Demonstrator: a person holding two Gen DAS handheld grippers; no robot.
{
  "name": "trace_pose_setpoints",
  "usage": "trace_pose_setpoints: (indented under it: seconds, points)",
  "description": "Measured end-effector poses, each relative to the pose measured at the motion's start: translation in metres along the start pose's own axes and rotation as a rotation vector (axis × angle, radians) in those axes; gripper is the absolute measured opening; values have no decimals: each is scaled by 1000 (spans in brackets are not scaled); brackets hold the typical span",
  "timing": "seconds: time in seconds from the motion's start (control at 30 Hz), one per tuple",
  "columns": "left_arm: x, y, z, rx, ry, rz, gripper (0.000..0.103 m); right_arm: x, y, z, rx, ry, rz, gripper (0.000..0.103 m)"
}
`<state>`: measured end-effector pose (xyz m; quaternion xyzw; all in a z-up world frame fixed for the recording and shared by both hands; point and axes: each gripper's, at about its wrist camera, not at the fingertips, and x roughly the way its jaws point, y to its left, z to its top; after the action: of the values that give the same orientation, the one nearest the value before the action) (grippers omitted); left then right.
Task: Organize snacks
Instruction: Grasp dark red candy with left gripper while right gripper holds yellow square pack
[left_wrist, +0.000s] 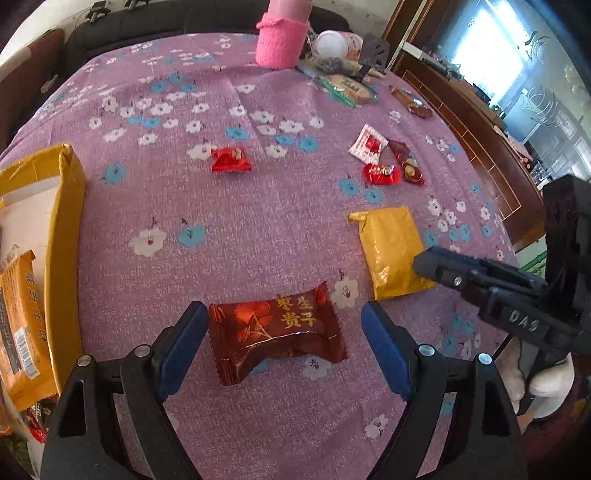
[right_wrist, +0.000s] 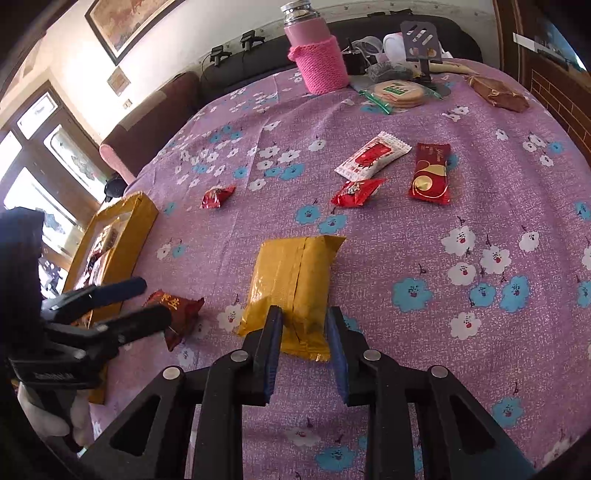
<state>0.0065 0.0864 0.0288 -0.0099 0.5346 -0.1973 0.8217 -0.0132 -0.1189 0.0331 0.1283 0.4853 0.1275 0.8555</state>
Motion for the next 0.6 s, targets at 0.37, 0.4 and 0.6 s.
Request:
trace_pose_setpoints:
  seconds: [0.37, 0.4, 0.6]
  points:
    - [1, -26, -24, 91, 31, 10, 85, 35, 35, 10, -72, 23, -76, 57]
    - [2, -25, -22, 82, 25, 13, 85, 36, 36, 10, -77, 24, -89, 57]
    - [-8, -29, -17, 153, -38, 100, 85, 39, 45, 5, -172, 29, -164, 48]
